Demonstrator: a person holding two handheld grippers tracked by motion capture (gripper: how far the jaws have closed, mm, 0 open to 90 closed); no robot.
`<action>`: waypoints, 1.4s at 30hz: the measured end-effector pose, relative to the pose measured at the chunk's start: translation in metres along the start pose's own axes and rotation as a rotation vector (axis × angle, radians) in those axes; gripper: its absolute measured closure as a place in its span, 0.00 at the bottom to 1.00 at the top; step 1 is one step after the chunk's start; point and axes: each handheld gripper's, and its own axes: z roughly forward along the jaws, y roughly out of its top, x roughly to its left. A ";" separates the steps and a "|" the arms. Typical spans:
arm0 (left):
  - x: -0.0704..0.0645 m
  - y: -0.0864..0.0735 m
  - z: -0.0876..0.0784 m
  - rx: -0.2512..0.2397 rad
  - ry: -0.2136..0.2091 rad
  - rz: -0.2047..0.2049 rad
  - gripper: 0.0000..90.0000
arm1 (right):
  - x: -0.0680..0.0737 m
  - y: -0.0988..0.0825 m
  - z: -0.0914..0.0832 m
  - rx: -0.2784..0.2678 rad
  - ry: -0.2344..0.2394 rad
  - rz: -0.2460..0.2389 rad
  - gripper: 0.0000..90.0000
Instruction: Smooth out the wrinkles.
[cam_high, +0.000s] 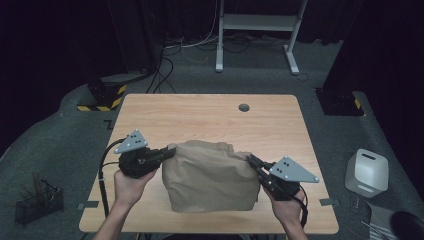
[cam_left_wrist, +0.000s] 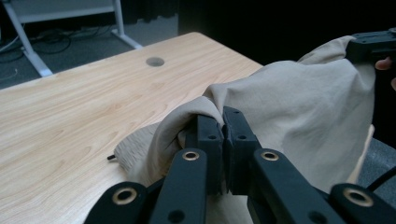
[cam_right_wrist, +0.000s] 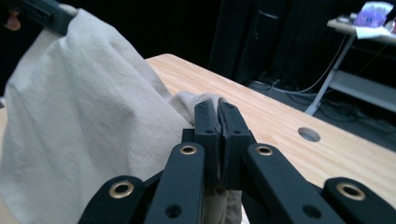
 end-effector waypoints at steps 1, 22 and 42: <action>0.004 0.000 0.005 0.006 0.006 -0.003 0.97 | -0.002 -0.001 0.003 0.003 -0.002 0.008 0.98; 0.044 -0.003 0.061 0.110 0.066 -0.018 0.96 | -0.026 -0.028 0.053 0.089 -0.026 0.109 0.98; 0.050 -0.004 0.076 0.123 0.066 0.006 0.96 | -0.050 -0.038 0.073 0.134 0.027 0.237 0.96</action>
